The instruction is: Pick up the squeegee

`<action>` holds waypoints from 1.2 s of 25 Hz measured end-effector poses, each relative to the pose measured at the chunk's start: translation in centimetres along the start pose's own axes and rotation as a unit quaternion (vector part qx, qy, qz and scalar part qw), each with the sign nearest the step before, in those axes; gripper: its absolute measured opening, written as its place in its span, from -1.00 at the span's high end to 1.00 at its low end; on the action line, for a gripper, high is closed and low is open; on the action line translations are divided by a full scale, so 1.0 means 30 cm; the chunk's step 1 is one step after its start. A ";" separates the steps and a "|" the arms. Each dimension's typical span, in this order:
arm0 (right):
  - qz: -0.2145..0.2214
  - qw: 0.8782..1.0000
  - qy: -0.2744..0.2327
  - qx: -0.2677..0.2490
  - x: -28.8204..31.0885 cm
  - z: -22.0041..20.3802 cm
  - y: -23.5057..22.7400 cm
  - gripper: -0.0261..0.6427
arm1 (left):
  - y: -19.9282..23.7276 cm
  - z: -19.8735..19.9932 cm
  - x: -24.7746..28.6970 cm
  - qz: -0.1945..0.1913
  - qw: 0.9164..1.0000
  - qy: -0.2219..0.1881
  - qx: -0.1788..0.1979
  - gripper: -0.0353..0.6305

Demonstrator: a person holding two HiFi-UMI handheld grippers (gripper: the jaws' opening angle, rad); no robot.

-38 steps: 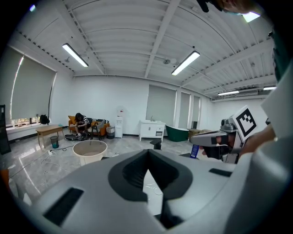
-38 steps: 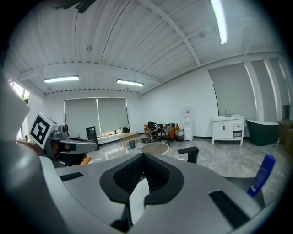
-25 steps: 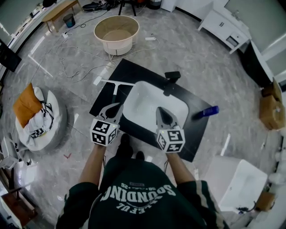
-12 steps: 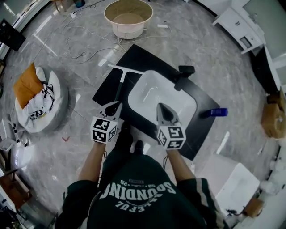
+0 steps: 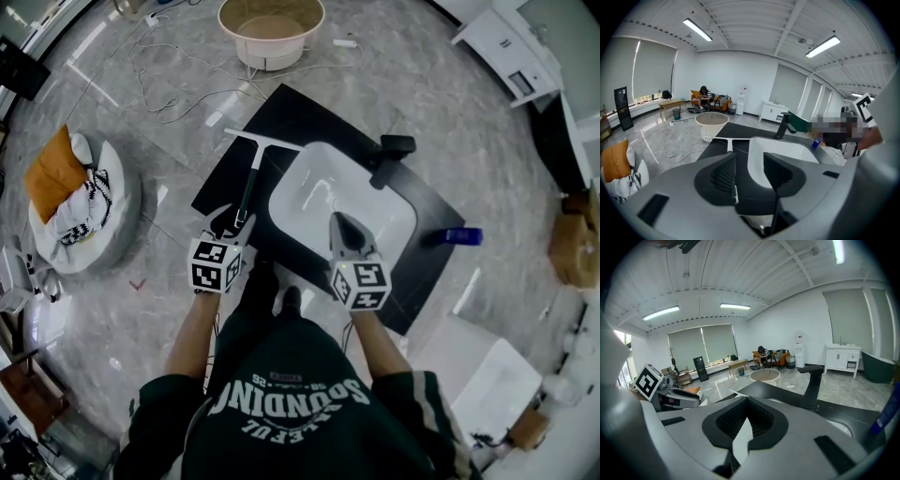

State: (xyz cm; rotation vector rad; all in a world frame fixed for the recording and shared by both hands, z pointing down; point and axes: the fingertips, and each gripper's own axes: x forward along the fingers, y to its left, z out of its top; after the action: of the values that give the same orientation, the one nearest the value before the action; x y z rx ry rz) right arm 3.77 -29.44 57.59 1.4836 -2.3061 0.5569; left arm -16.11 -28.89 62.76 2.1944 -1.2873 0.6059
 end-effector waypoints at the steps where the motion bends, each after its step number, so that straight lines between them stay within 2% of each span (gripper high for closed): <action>1: -0.001 1.000 0.001 0.001 0.004 -0.001 -0.003 0.92 | 0.005 -0.001 0.008 0.002 1.000 0.003 0.000 0.41; 8: -0.012 1.000 0.011 0.010 0.019 -0.021 -0.021 0.92 | 0.044 0.003 0.087 0.009 0.999 0.028 0.012 0.41; 22: -0.067 0.997 0.019 0.043 0.014 -0.048 -0.103 0.92 | 0.114 0.045 0.300 -0.009 0.996 0.077 0.054 0.41; 30: -0.101 0.993 0.019 0.061 0.006 -0.041 -0.151 0.92 | 0.160 0.049 0.416 -0.012 0.994 0.102 0.046 0.41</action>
State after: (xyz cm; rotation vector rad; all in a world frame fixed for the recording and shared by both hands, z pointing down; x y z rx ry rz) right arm 7.93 -30.69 59.38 1.7244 -2.0937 0.6718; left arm -14.61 -39.98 70.25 2.1533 -1.1471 0.8715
